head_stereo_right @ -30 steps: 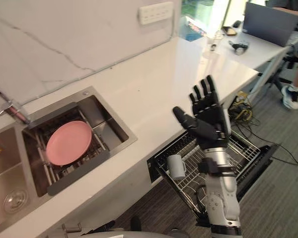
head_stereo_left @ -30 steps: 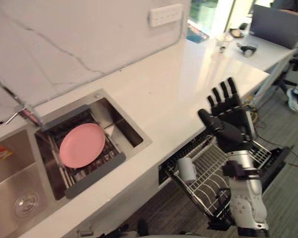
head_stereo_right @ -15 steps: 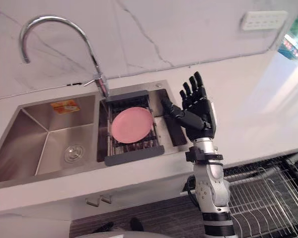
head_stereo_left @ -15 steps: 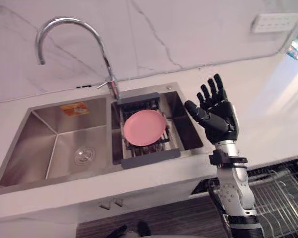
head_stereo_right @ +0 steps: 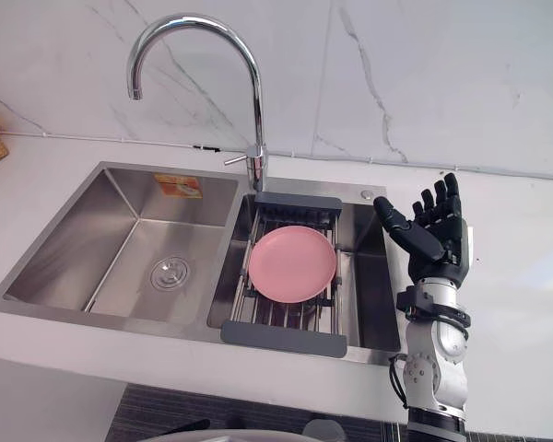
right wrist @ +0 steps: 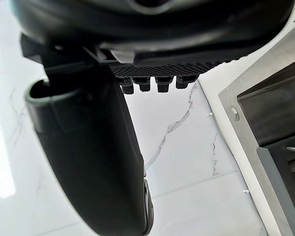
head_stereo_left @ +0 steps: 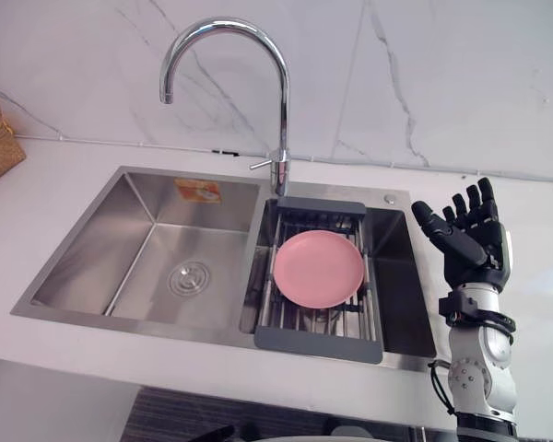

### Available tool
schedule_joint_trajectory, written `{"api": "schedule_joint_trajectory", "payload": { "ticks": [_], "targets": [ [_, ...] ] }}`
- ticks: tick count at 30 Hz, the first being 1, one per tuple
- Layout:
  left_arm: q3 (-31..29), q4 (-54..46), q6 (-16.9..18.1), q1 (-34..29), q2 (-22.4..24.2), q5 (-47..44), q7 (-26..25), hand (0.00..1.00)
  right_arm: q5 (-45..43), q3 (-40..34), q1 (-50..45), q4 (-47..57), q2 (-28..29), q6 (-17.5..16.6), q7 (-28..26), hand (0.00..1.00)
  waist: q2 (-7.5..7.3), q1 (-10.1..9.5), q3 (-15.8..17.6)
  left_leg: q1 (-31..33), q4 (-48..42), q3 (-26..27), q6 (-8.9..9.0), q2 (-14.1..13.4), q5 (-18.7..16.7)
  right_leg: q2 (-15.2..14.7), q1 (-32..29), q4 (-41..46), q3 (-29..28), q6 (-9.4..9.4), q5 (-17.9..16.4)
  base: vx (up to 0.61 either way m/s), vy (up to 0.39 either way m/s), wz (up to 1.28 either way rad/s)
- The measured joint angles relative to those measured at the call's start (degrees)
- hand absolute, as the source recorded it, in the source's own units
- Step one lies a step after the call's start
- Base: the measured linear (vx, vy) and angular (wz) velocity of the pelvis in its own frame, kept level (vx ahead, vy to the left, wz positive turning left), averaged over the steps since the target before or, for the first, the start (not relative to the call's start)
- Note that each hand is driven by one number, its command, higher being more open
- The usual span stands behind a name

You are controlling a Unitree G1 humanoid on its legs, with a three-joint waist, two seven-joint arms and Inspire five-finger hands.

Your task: Walk over to the sink, pick up the cup, carry it to the dishwasher, place the cup inside the dishwasher, then close the dishwasher door

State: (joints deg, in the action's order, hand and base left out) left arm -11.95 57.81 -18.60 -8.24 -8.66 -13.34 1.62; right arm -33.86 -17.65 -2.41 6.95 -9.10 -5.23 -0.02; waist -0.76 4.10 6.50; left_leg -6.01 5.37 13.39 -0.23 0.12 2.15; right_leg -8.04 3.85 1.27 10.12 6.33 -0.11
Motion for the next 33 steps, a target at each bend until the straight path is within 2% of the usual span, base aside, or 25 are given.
{"api": "schedule_joint_trajectory", "payload": {
  "ticks": [8, 12, 16, 21, 23, 29, 33],
  "targets": [
    [0.28, 0.27, 0.82, -0.17, 0.19, -1.21, -0.03, 1.0, -0.32, 3.12, 0.01, -0.02, -0.02, -0.03, -0.3, 1.0, 0.06, -0.75, 0.03, -0.17, -0.2, -1.81, -0.2, 0.14, 0.29, 0.02, 0.97, -0.28, 1.53, 0.02, 0.01, 0.0, -0.003, 0.09],
    [0.51, 0.37, 2.17, -1.64, 0.9, -11.47, -0.53, 1.0, 1.01, 7.33, 0.94, -0.02, -0.58, 0.15, -2.66, 1.0, 0.39, -3.24, 0.3, -0.39, -0.34, -2.6, -0.24, 0.18, 0.52, 0.03, 1.53, -0.42, 2.26, 0.04, 0.06, -0.03, -0.009, 0.1],
    [-2.55, 0.3, 3.01, -3.2, 1.59, -12.66, -0.72, 1.0, 9.6, 9.47, 3.38, -0.02, -6.36, 3.44, -8.28, 1.0, 0.17, -4.95, 0.83, -0.49, -0.53, -2.5, -0.24, 0.12, 0.52, 0.11, 1.73, -1.04, 2.0, -0.05, 0.51, -0.02, 0.002, 0.01],
    [-2.98, 0.41, 3.03, -3.17, 1.19, -12.6, -0.19, 1.0, 13.82, 12.99, 4.34, 0.47, -12.82, 6.62, -18.6, 1.0, -0.19, -4.45, 1.32, -1.17, -0.72, 0.59, 0.16, -0.31, -0.31, 0.61, 0.87, -1.21, -1.04, -0.21, 1.01, -0.01, 0.011, -0.32],
    [-2.93, 0.64, 3.14, -3.17, 0.98, -12.51, 0.02, 1.0, 14.65, 12.97, 3.46, 0.47, -14.19, 7.58, -21.33, 1.0, -0.35, -3.49, 1.49, -1.12, -0.77, 0.99, 0.15, -0.31, -0.55, 0.63, 0.63, -1.2, -1.49, -0.21, 1.01, 0.01, 0.006, -0.15],
    [-1.99, 0.72, 4.0, -3.06, 0.72, -12.43, 0.12, 1.0, 20.56, 12.84, 0.61, 0.5, -17.05, 7.42, -28.11, 1.0, -0.6, -2.8, 1.64, -1.01, -1.0, 1.83, 0.11, -0.49, -1.06, 0.84, 0.24, -1.22, -2.37, -0.17, 0.98, 0.03, -0.004, -0.09],
    [-1.67, 0.68, 4.07, -3.05, 0.6, -12.22, 0.12, 1.0, 24.91, 12.69, -0.56, 0.63, -18.9, 5.29, -30.19, 1.0, -0.72, -2.4, 1.71, -1.01, -1.68, 3.19, 0.29, -0.72, -1.86, 1.0, -0.11, -1.12, -3.58, -0.17, 0.98, 0.01, -0.01, -0.15]
  ]
}}
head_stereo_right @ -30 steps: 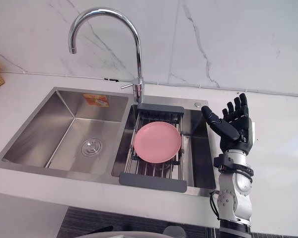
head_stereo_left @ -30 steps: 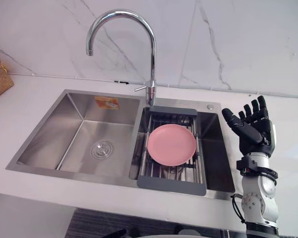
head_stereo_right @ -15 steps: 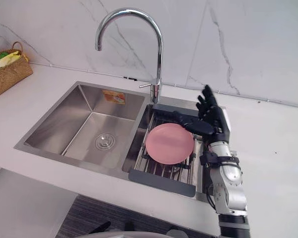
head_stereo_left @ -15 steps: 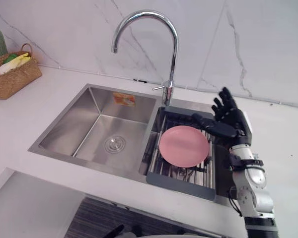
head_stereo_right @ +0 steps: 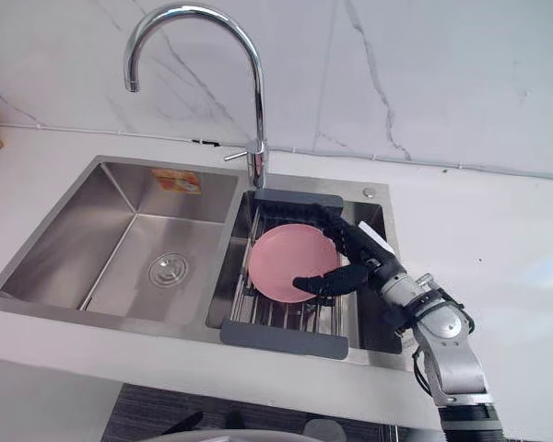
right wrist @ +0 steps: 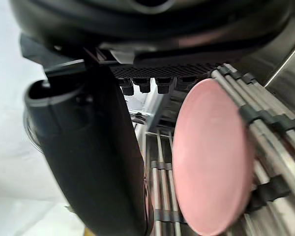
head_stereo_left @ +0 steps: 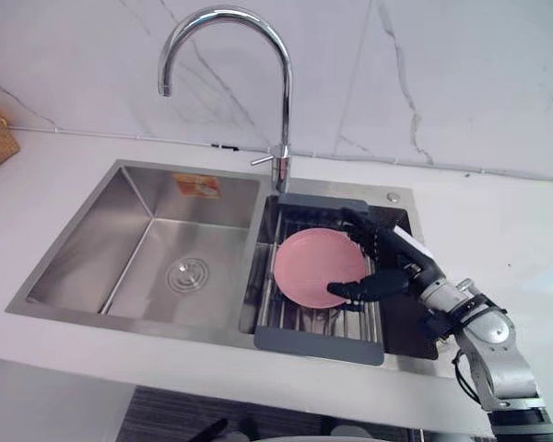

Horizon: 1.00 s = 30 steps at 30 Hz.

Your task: Walk over to the sink, pick up the cup, carry it to the dishwasher, place the cup inside the dishwasher, then close the dishwasher door

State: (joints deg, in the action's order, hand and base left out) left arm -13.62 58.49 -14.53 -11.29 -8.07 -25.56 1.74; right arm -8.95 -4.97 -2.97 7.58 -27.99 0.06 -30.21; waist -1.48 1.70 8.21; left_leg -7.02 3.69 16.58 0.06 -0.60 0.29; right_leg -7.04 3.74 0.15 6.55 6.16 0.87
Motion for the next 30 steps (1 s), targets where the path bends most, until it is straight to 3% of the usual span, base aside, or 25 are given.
{"api": "schedule_joint_trajectory", "payload": {
  "ticks": [7, 16, 30],
  "targets": [
    [3.45, 0.02, 0.26, 1.02, -1.03, 1.48, -0.07, 1.0, 11.19, -2.55, -2.32, 2.46, -1.8, -7.25, 1.6, 1.0, -0.25, 1.41, 0.15, -0.02, -0.6, 1.25, 0.0, -0.04, -0.52, 0.02, -0.81, 0.65, -1.45, 0.03, -0.06, -0.01, -0.003, -0.11],
    [7.21, -0.13, 1.1, 1.34, -1.99, 1.98, -0.65, 1.0, 23.75, -2.31, -2.85, 2.56, -1.73, -14.11, 7.61, 1.0, -0.54, 1.48, 0.31, 0.02, -0.69, 1.21, -0.03, 0.07, -0.5, -0.08, -0.88, 0.8, -1.45, 0.03, -0.06, 0.0, 0.0, 0.0],
    [7.43, -0.44, 0.5, 1.59, -2.46, 2.17, -0.64, 1.0, 28.89, 2.11, -3.31, 2.71, -1.71, -14.84, 8.09, 1.0, -0.72, 0.89, 0.3, 0.4, -0.68, 0.53, -0.24, 0.31, -0.36, -0.3, -0.91, 0.76, -0.73, 0.07, -0.08, 0.0, -0.002, 0.02]
  ]
}}
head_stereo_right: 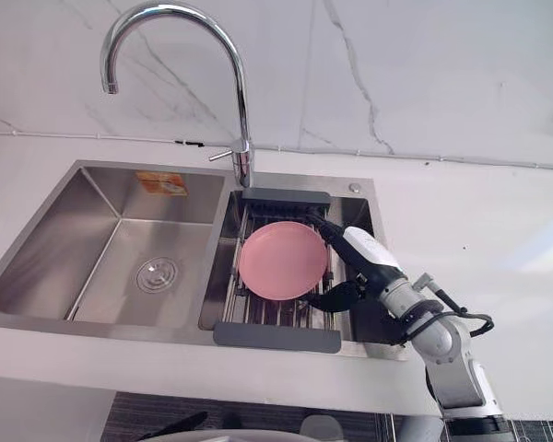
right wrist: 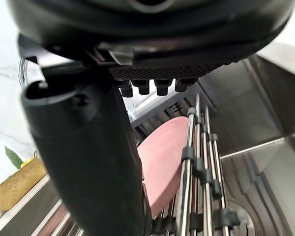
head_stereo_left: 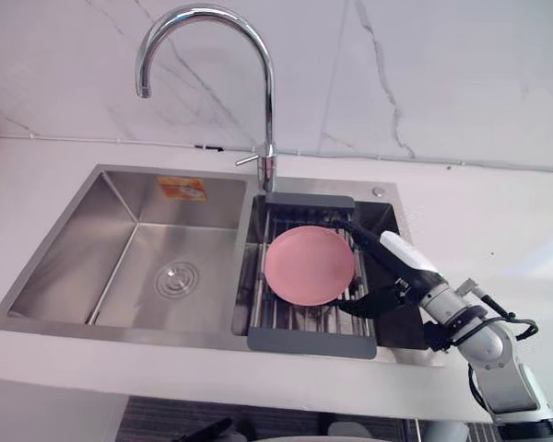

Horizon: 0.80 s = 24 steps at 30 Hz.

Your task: Walk over to the sink, pick up the cup, carry it to the dishwasher, place the cup inside the dishwasher, then close the dishwasher door

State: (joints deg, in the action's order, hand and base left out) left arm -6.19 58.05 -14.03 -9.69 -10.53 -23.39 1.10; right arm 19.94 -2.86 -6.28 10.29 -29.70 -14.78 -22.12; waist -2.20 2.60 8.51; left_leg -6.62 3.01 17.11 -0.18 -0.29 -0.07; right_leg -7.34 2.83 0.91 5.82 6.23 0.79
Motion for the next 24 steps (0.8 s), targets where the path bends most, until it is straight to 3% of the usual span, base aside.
{"api": "schedule_joint_trajectory", "payload": {
  "ticks": [10, 19, 24],
  "targets": [
    [0.0, -0.11, -0.25, 0.07, -0.69, 0.38, 0.06, 1.0, 0.85, 1.28, -0.21, -0.69, -0.03, -2.05, -0.28, 1.0, -1.22, -0.11, -0.33, 0.06, 0.25, -0.37, -0.29, 0.36, 0.19, -0.3, 0.01, 0.0, 0.39, 0.02, -0.02, 0.0, 0.0, 0.01],
    [0.05, -0.09, -0.52, 0.1, -0.79, 0.36, -0.1, 1.0, 11.28, 6.14, 0.28, -0.88, -0.65, -3.44, 1.32, 1.0, -1.63, -0.3, -0.59, 0.08, 0.59, -0.78, -0.69, 0.69, 0.49, -0.57, 0.02, 0.0, 0.75, 0.04, -0.01, 0.0, -0.002, 0.01],
    [0.06, -0.11, -0.64, 0.15, -0.86, 0.37, -0.49, 1.0, 11.78, 8.57, 2.8, -2.71, -1.77, -3.42, 1.37, 1.0, -1.63, -0.43, -0.59, 0.12, 0.67, -1.1, -0.92, 0.83, 0.68, -0.7, 0.07, 0.0, 0.98, 0.13, 0.05, -0.01, -0.001, 0.02]
  ]
}}
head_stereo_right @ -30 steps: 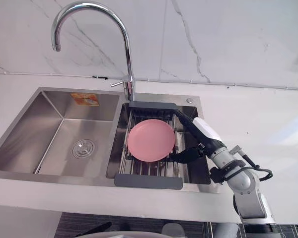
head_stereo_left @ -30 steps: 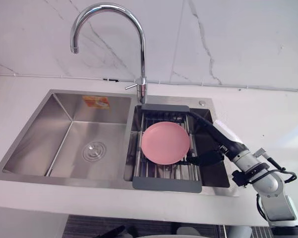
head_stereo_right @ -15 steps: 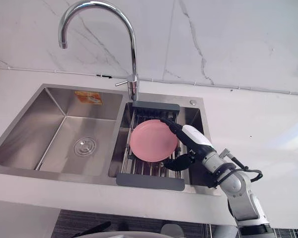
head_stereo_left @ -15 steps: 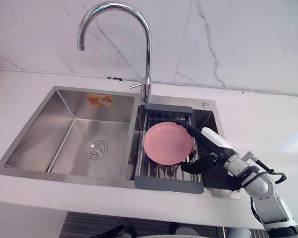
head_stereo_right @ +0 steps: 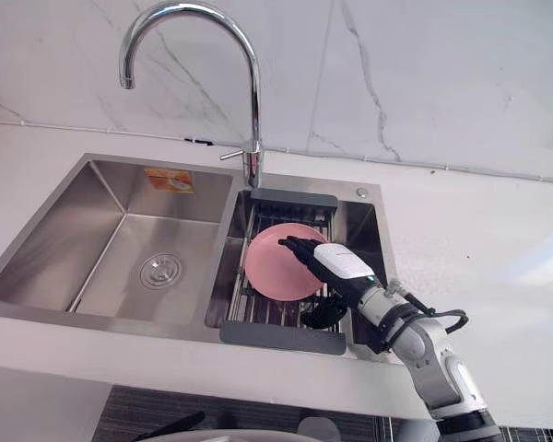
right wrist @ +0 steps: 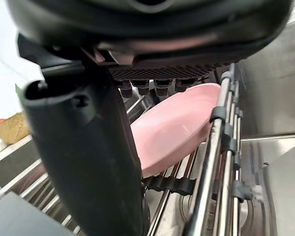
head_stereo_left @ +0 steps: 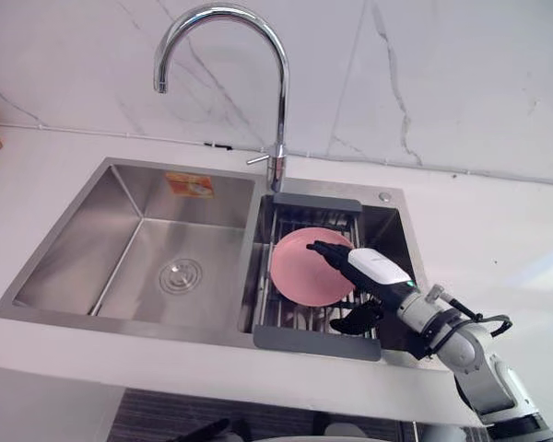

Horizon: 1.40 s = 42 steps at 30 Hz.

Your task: Walk over to the sink, pick up the cup, carry it to the dishwasher, place the cup inside the dishwasher, then close the dishwasher door

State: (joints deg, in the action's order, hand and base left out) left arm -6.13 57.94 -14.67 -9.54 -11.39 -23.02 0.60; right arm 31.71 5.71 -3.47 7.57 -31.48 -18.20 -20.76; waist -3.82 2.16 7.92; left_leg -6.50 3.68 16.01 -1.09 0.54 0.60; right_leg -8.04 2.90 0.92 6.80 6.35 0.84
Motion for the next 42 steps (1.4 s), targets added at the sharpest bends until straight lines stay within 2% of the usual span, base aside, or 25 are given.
{"api": "schedule_joint_trajectory", "payload": {
  "ticks": [6, 15, 26, 32, 38, 42],
  "targets": [
    [0.0, 0.01, -0.18, 0.3, -0.06, 0.02, 0.0, 1.0, 2.57, 2.14, 0.92, -0.79, -0.13, 0.82, 1.41, 1.0, 0.0, -0.64, 0.0, 0.09, 0.25, -0.74, -0.07, 0.09, 0.3, -0.07, 0.13, -0.04, 0.62, 0.01, 0.0, -0.01, -0.007, 0.06],
    [0.03, -0.04, -0.2, 0.5, 0.24, 0.21, -0.28, 1.0, 10.88, 3.78, 3.63, -6.78, 0.6, 1.88, 17.51, 1.0, 0.1, -1.31, 0.06, 0.19, 1.23, -1.83, -0.16, 0.31, 1.18, -0.13, 0.29, -0.39, 1.79, 0.03, 0.04, -0.01, -0.008, 0.06],
    [1.34, -1.0, -0.4, 0.67, 0.4, 1.66, -0.56, 1.0, 14.75, 5.22, 3.87, -12.14, 2.49, 3.94, 31.15, 1.0, 0.88, -1.27, 0.57, 0.4, 1.28, -2.59, -0.06, 0.42, 1.93, -0.14, 0.35, -0.38, 2.58, -0.03, 0.08, -0.02, 0.0, 0.03],
    [1.6, -1.49, -0.42, 0.83, 0.47, 2.26, -0.55, 1.0, 15.28, 5.81, 3.87, -14.98, 3.49, 3.57, 38.0, 1.0, 1.48, -1.27, 1.03, 1.01, 1.33, -2.94, 0.3, 0.14, 2.15, -0.15, 0.16, -0.84, 2.9, -0.35, 0.29, -0.05, 0.003, 0.03],
    [2.37, -1.66, -0.25, 1.21, 0.42, 2.28, -0.53, 1.0, 17.95, 5.73, 4.06, -18.35, 4.2, 0.85, 46.52, 1.0, 2.02, -1.38, 1.36, 1.74, 1.49, -3.09, 0.4, 0.12, 2.27, -0.11, -0.16, -1.32, 3.07, -0.37, 0.74, -0.01, 0.005, 0.0],
    [3.43, -1.7, 0.02, 1.42, 0.36, 2.31, -0.53, 1.0, 19.53, 5.71, 3.96, -18.68, 4.24, -0.25, 48.87, 1.0, 2.33, -1.33, 1.53, 1.83, 1.31, -3.12, 0.09, 0.02, 2.47, 0.07, -0.1, -1.43, 3.1, -0.16, 1.21, 0.01, -0.001, 0.0]
  ]
}}
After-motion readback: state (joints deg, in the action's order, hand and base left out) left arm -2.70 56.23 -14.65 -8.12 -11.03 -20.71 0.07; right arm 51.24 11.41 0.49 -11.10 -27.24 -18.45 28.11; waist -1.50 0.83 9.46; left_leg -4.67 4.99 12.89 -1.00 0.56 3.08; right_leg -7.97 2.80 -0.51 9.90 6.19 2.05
